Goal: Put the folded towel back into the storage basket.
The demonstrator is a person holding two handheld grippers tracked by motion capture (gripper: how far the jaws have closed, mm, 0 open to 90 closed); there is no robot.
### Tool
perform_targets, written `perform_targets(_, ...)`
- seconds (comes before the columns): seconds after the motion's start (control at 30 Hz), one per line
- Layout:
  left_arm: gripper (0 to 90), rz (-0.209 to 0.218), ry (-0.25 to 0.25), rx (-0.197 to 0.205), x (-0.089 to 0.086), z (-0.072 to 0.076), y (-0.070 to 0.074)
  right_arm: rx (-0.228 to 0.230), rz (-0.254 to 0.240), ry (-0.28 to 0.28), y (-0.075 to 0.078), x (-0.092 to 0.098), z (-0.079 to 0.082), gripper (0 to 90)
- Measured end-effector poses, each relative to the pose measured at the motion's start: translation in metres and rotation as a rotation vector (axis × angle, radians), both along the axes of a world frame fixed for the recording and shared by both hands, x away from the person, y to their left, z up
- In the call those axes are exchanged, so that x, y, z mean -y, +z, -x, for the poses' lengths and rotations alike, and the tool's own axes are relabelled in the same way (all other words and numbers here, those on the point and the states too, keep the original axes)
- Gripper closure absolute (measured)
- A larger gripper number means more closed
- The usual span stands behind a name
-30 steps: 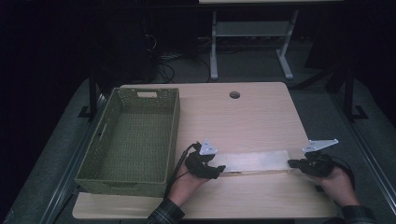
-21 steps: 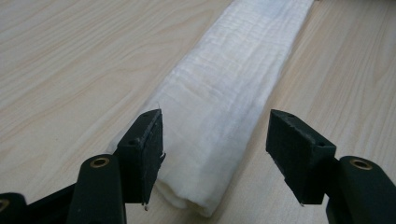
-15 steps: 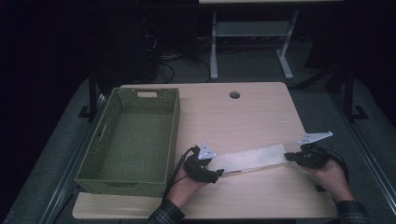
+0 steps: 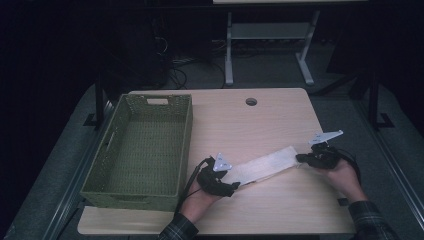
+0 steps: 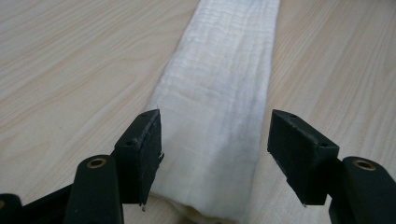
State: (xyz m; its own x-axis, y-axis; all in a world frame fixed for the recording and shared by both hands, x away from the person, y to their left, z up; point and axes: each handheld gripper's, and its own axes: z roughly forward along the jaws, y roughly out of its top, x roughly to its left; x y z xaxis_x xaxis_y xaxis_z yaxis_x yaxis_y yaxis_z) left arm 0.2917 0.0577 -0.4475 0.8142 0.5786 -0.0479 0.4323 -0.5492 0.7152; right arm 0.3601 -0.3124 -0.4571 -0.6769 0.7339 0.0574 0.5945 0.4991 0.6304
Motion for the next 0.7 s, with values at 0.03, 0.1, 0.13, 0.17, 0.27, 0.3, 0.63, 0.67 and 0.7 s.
perform_targets(0.03, 34.6, -0.001, -0.003, 0.002, 0.0, -0.001, 0.0, 0.003, 0.0, 0.001, 0.0, -0.001, -0.002, 89.7)
perform_targets(0.1, 34.6, -0.004, -0.005, 0.004, 0.0, -0.001, 0.0, 0.004, 0.002, 0.004, 0.0, -0.003, -0.008, 89.7)
perform_targets(0.13, 34.6, -0.004, -0.005, 0.001, 0.0, -0.001, 0.0, 0.003, 0.006, 0.002, 0.0, -0.004, -0.01, 89.7)
perform_targets(0.17, 34.6, -0.005, -0.006, 0.0, 0.001, -0.001, 0.0, 0.01, 0.01, 0.006, 0.0, -0.005, -0.013, 89.7)
perform_targets(0.27, 34.6, -0.008, -0.018, 0.004, 0.002, 0.0, 0.001, 0.013, 0.016, 0.006, 0.0, -0.009, -0.021, 89.7)
perform_targets(0.3, 34.6, -0.011, -0.022, 0.012, 0.002, 0.001, 0.001, 0.018, 0.021, 0.007, 0.0, -0.01, -0.024, 89.7)
perform_targets(0.63, 34.6, 0.002, -0.011, 0.012, 0.002, -0.002, 0.002, 0.042, 0.023, 0.014, -0.001, -0.027, -0.055, 89.7)
perform_targets(0.67, 34.6, -0.003, -0.013, 0.009, 0.002, -0.002, 0.002, 0.038, 0.014, 0.01, -0.002, -0.029, -0.058, 89.7)
perform_targets(0.7, 34.6, -0.004, -0.013, 0.01, 0.003, -0.002, 0.001, 0.037, 0.007, 0.008, -0.002, -0.03, -0.06, 89.7)
